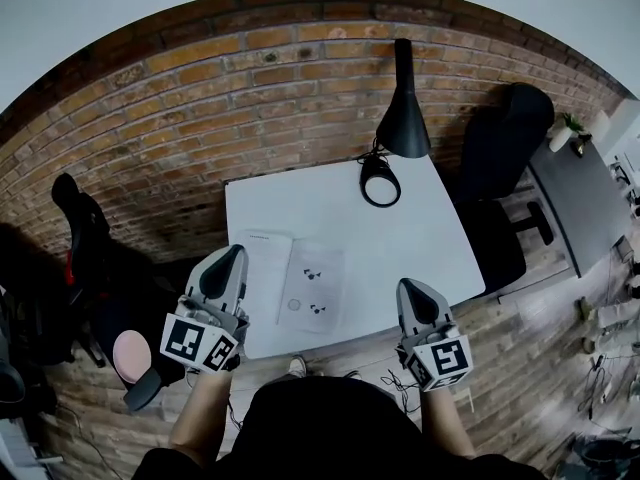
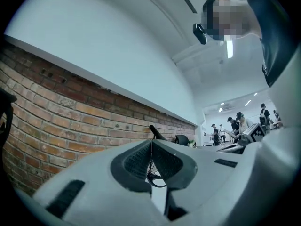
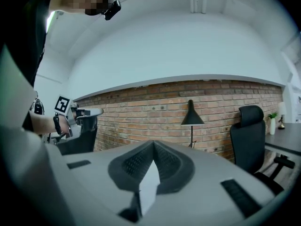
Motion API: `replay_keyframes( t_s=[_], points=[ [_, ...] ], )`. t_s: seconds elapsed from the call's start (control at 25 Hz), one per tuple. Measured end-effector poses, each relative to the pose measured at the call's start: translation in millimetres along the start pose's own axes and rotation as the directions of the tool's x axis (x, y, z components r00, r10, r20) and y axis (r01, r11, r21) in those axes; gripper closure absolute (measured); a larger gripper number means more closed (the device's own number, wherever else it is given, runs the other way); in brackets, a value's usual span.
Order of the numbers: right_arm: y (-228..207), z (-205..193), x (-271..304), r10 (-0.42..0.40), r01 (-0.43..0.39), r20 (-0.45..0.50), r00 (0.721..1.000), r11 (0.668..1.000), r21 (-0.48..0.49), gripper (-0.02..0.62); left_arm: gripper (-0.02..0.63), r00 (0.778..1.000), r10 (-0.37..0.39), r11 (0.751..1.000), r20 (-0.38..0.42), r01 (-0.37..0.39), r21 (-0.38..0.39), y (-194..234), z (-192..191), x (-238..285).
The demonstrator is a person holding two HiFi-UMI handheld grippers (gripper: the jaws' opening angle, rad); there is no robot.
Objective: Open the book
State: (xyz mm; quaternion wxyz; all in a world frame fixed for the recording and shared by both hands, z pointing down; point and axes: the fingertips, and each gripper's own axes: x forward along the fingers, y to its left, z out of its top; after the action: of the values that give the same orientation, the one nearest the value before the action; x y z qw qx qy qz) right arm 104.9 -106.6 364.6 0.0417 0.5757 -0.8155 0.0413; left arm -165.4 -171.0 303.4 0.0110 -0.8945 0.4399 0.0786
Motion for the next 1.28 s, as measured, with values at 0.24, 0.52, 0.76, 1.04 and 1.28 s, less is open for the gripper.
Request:
replay_keyframes(
  t_s=[0.24, 0.52, 0.76, 1.04, 1.28],
  points=[
    [-3.6, 5.1, -3.5, 0.007, -0.006, 0.026, 1.0, 1.0, -0.023, 0.582, 0.58, 0.999, -0.01, 0.998, 0.037, 0.008, 0.062, -19.7, 17.1, -9.0],
    [-0.8, 30.8, -7.2, -0.009, 0.012, 0.081, 0.997, 0.999, -0.044, 0.581, 0.581, 1.0, -0.007, 0.988, 0.03, 0.002, 0.153, -25.6, 27.2, -32.5],
    [13.9, 36.3, -0.4, -0.014, 0.017, 0.093, 0.996, 0.999, -0.034, 0.581, 0.581, 0.999, 0.033, 0.981, 0.0, -0.032, 0.193, -8.7, 24.7, -64.8],
    [34.6, 39.2, 9.9, -0.004, 0.005, 0.107, 0.994, 1.0, -0.01, 0.581, 0.581, 0.999, 0.039, 0.986, 0.022, -0.042, 0.162, 4.2, 18.0, -84.7],
    [68.3, 30.1, 14.3, 0.061, -0.058, 0.079, 0.995, 0.998, -0.035, 0.582, 0.581, 0.998, 0.037, 0.991, -0.046, -0.031, 0.134, 15.2, -9.5, -93.8]
  ],
)
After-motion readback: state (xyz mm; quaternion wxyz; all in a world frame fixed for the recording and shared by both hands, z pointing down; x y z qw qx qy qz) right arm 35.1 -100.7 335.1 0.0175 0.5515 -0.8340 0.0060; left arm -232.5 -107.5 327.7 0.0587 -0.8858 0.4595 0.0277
